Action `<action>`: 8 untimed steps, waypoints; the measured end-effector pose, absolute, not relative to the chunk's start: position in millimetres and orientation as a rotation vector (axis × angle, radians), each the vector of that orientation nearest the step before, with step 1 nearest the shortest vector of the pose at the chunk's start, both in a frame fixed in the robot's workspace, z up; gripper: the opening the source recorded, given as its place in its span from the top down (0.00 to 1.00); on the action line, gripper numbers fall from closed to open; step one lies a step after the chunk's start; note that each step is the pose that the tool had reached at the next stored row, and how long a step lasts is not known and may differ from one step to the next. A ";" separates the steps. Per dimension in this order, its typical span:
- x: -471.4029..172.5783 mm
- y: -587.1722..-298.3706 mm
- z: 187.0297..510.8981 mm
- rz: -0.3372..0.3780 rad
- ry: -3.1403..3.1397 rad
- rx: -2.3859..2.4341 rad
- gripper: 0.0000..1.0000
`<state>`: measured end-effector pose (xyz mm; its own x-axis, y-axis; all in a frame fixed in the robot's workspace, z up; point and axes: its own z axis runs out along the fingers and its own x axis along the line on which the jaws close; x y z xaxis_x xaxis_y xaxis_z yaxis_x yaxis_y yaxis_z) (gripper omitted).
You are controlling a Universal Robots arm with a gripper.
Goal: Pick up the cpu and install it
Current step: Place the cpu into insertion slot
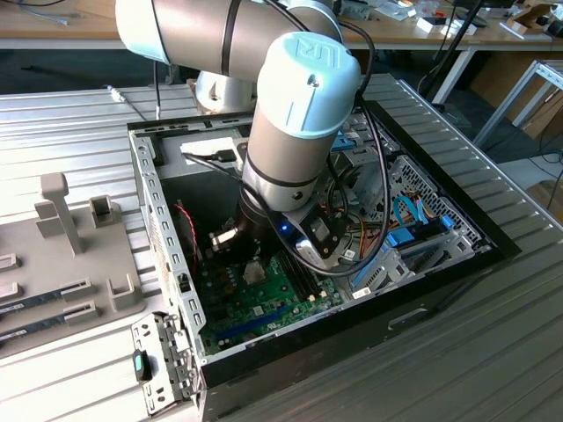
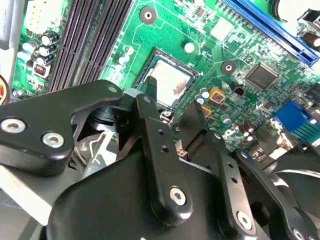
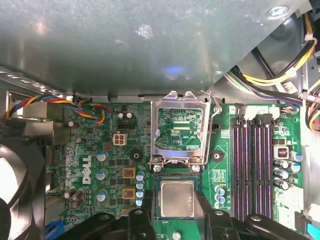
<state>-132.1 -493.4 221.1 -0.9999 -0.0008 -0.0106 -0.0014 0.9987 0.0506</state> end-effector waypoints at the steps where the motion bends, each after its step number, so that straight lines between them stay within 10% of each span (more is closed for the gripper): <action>1: -129.3 -493.5 217.8 0.078 3.131 -0.002 0.55; 8: -127.1 -493.5 205.5 0.078 3.132 -0.009 0.55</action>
<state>-127.1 -493.5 205.5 -0.9999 -0.0056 -0.0091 -0.0061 0.9987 0.0497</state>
